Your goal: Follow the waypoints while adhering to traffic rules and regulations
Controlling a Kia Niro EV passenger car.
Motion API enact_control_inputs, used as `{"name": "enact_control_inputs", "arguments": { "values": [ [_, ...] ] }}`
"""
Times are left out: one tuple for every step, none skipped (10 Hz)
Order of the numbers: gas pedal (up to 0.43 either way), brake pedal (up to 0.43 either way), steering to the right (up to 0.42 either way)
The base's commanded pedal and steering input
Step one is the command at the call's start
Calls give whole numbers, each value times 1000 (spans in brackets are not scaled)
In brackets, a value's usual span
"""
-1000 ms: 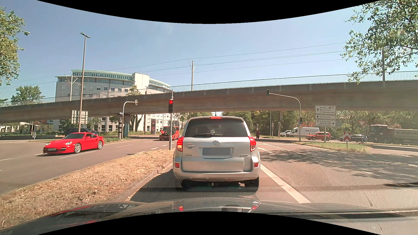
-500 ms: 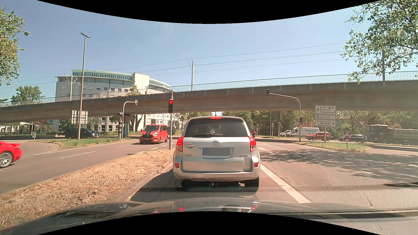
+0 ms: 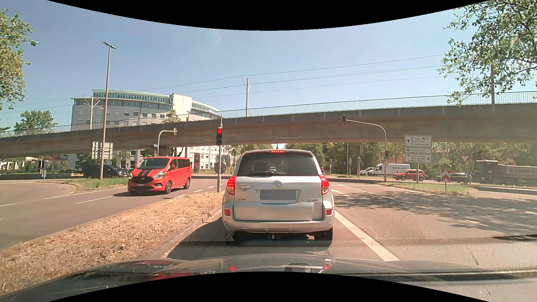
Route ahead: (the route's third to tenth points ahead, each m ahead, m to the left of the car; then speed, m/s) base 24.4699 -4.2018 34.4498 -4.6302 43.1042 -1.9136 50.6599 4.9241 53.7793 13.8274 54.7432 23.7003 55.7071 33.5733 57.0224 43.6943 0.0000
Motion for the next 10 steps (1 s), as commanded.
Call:
{"name": "enact_control_inputs", "arguments": {
  "values": [
    [0, 232, 0],
    [0, 232, -1],
    [0, 226, 0],
    [0, 232, -1],
    [0, 232, -1],
    [0, 232, -1],
    [0, 232, -1],
    [0, 232, -1],
    [0, 226, -1],
    [0, 232, -1]
  ]
}}
